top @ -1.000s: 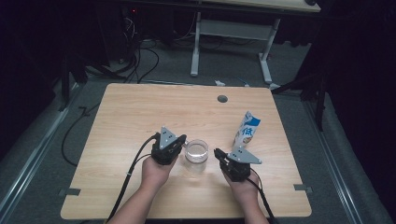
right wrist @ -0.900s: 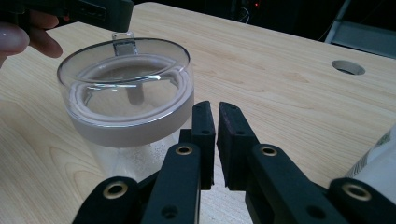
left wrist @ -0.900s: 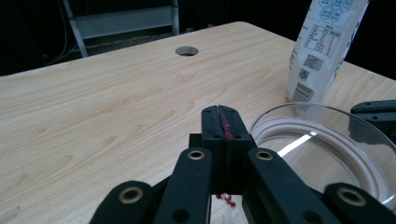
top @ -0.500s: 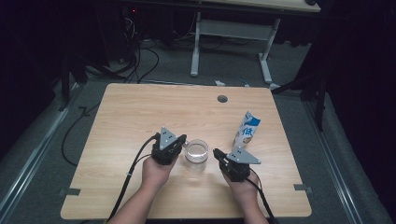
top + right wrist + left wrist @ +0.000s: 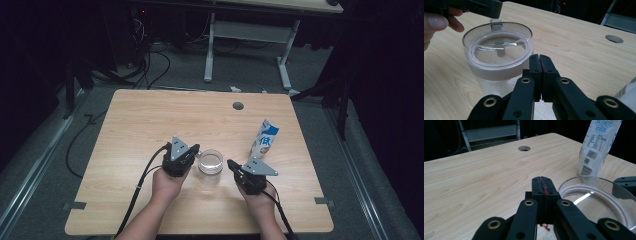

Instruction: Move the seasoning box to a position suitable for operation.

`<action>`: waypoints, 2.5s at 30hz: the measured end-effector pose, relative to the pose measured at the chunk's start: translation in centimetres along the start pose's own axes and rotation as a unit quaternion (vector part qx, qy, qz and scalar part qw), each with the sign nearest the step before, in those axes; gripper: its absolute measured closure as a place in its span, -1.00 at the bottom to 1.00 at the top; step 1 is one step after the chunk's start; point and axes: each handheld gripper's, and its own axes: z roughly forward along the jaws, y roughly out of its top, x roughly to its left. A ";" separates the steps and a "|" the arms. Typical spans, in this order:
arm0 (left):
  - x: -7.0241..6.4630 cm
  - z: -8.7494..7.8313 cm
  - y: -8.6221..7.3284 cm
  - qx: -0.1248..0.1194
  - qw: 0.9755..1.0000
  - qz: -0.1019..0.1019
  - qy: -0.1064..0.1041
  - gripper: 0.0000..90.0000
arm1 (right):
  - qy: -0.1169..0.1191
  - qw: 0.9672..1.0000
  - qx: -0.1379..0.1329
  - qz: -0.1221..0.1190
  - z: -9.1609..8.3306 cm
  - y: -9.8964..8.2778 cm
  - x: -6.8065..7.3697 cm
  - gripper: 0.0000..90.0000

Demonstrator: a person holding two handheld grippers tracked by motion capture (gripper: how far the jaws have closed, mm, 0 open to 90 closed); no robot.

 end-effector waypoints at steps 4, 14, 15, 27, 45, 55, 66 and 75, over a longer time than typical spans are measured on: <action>0.1 0.0 -0.1 -0.002 1.000 -0.002 -0.002 1.00 | 0.001 1.000 0.000 -0.001 0.0 0.0 0.0 0.98; 0.1 0.0 -0.1 -0.004 1.000 -0.005 -0.003 1.00 | -0.001 1.000 -0.001 -0.004 0.2 0.0 0.1 1.00; 0.1 0.0 -0.1 -0.004 1.000 -0.005 -0.003 1.00 | 0.000 1.000 -0.001 -0.004 0.2 0.0 0.2 1.00; 0.1 0.0 -0.2 -0.006 1.000 -0.005 -0.004 1.00 | 0.000 1.000 0.004 -0.010 0.4 -0.1 0.3 1.00; 0.1 -0.1 -0.2 -0.006 1.000 -0.006 -0.001 1.00 | -0.002 1.000 0.004 -0.008 0.4 -0.2 0.3 1.00; 0.3 0.1 -0.4 -0.001 1.000 -0.011 -0.002 1.00 | -0.001 1.000 0.004 -0.010 0.4 -0.2 0.2 1.00; -0.1 0.3 -0.2 -0.003 1.000 -0.004 -0.009 1.00 | 0.001 1.000 -0.003 -0.010 0.3 -0.1 0.4 1.00; -0.1 0.3 -0.2 -0.004 1.000 -0.005 -0.011 1.00 | 0.004 1.000 -0.002 -0.014 0.3 0.0 0.6 1.00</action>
